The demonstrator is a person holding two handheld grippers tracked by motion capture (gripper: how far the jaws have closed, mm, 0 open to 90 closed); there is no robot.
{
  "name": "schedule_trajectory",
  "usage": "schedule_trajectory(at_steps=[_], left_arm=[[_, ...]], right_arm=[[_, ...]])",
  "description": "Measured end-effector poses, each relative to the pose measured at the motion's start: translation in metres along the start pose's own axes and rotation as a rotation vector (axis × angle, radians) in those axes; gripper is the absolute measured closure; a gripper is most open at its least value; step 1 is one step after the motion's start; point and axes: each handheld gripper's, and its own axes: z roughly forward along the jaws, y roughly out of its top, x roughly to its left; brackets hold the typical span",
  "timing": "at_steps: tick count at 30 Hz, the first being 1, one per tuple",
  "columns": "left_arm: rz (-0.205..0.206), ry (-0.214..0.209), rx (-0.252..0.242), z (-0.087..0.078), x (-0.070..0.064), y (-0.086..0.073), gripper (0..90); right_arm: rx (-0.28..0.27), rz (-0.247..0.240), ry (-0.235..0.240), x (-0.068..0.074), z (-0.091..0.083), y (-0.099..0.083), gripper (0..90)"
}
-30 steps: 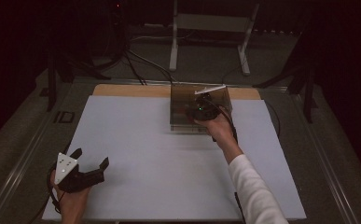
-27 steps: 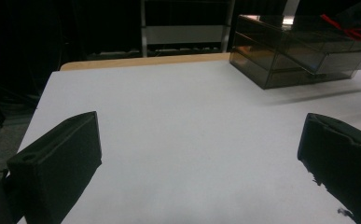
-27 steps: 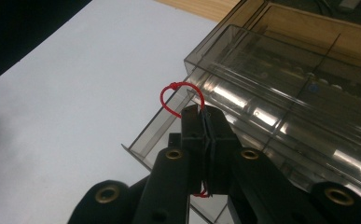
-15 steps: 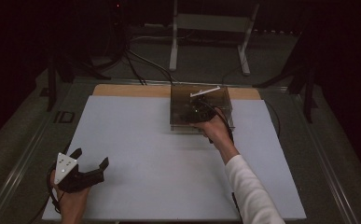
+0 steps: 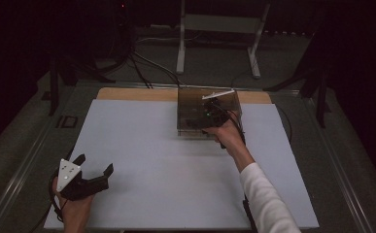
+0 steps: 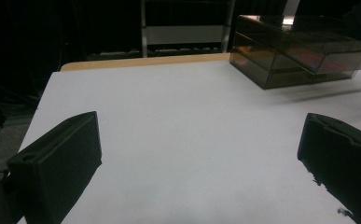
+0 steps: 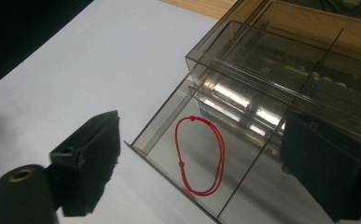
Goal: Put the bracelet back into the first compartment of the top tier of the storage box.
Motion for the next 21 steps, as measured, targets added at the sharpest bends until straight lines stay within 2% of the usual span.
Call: schedule_trajectory(at_steps=[10,21], left_arm=[[0.000,0.000,0.000,0.000,0.000,0.000,1.1],[0.000,0.000,0.000,0.000,0.000,0.000,1.1]], right_arm=[[-0.024,-0.013,0.023,-0.002,-0.010,-0.001,3.3],[-0.047,-0.006,0.003,-0.005,-0.021,-0.002,1.5]])
